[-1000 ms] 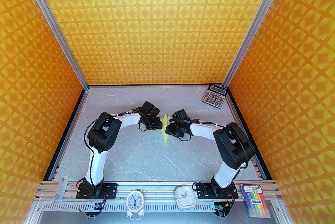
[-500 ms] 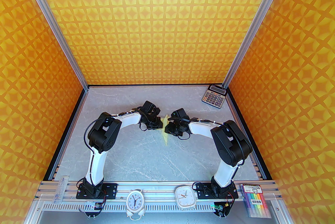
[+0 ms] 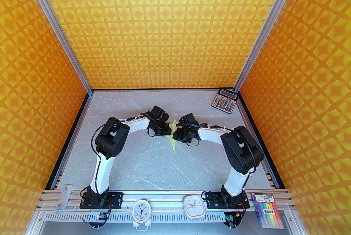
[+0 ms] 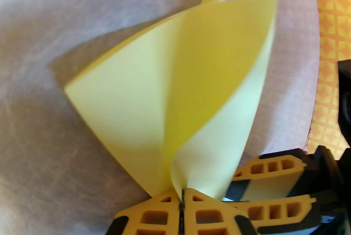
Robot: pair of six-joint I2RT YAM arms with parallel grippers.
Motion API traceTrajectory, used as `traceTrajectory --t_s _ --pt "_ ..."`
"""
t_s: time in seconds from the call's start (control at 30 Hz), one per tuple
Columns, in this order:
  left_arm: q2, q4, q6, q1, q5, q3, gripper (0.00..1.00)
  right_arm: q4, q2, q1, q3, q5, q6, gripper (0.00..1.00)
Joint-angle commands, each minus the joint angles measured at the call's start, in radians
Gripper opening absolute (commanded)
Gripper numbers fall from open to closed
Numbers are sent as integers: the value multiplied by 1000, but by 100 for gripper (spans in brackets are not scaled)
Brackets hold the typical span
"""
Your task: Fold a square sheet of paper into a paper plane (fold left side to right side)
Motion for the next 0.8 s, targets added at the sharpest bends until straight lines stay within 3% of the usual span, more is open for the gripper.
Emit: traceTrajectory --t_s 0.0,0.33,0.6,0.77 --pt "21 -25 23 -6 -9 25 7 13 32 4 21 -16 -22 24" --pt "43 -54 28 -8 -10 36 5 -3 19 4 26 -8 -31 24" --pt "72 -129 35 -11 -65 84 5 -45 -133 6 -25 69 -42 31" --pt "83 -145 35 -18 -75 97 6 7 -177 39 -70 6 0 21"
